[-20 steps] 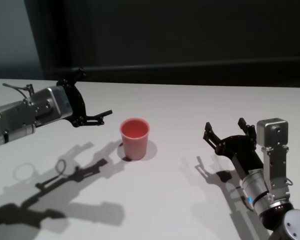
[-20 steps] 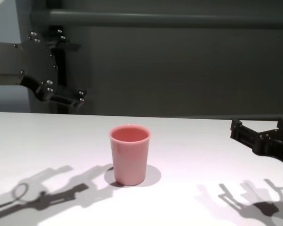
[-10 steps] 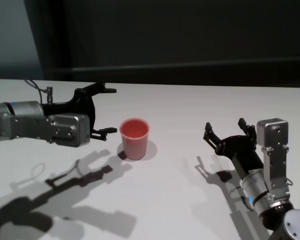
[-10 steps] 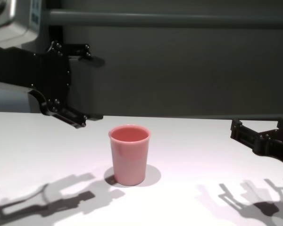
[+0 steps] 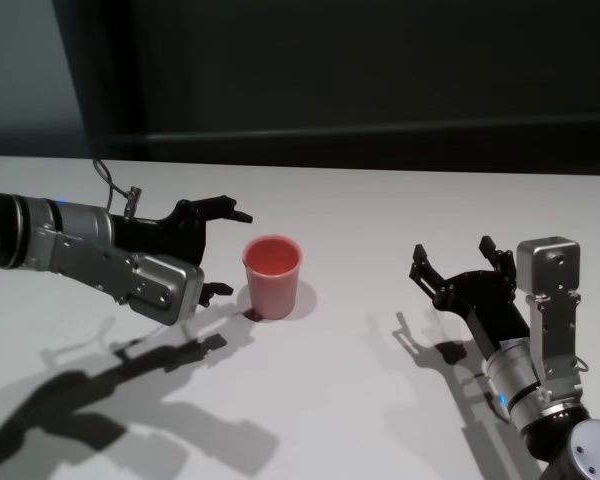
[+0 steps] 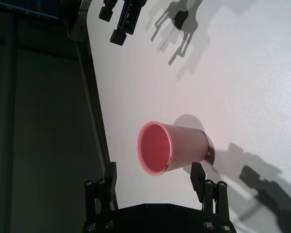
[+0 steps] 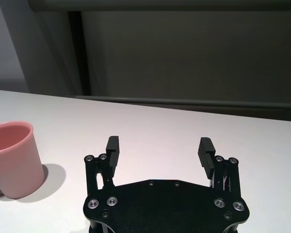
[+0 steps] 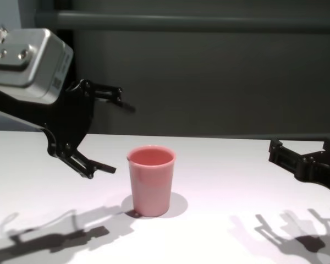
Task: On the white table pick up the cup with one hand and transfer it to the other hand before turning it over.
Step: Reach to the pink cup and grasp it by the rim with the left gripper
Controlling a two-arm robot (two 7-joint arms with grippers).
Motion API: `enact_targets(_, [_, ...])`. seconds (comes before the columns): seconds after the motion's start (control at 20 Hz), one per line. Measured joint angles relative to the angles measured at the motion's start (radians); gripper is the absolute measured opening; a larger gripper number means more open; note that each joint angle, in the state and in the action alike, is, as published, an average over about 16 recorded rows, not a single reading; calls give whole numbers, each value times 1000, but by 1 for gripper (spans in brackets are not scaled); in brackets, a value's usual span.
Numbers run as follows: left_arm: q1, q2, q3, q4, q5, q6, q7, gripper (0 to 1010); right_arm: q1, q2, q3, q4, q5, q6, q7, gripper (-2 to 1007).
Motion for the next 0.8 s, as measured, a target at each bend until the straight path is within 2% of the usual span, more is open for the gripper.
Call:
enact_targets(0.35, [-78, -19, 76, 56, 59, -65, -55, 1001, 0, 0, 0, 0, 0, 0, 0, 1000])
enact_targets(0.8, [-154, -57, 148, 142, 116, -144, -83, 1001, 0, 0, 0, 0, 0, 0, 0, 1000])
